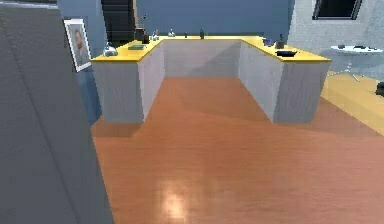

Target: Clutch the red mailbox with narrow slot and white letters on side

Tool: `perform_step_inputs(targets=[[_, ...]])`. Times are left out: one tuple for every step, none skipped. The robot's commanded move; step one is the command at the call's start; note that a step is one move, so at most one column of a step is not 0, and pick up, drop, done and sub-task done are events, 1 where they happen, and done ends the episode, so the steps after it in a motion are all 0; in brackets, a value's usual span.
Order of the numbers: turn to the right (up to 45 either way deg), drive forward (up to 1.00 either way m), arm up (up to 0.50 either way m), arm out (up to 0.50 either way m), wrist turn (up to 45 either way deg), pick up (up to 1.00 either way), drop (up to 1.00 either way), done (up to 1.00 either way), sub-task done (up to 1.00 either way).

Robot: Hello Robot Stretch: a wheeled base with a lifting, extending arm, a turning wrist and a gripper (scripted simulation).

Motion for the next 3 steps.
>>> perform_step_inputs(targets=[[0.0,0.0,0.1,0.0,0.0,0.0,0.0,0.0,0.0],[0.0,0.0,0.0,0.32,0.0,0.0,0.0,0.0,0.0],[0.0,0.0,0.0,0.0,45.0,0.0,0.0,0.0,0.0]])
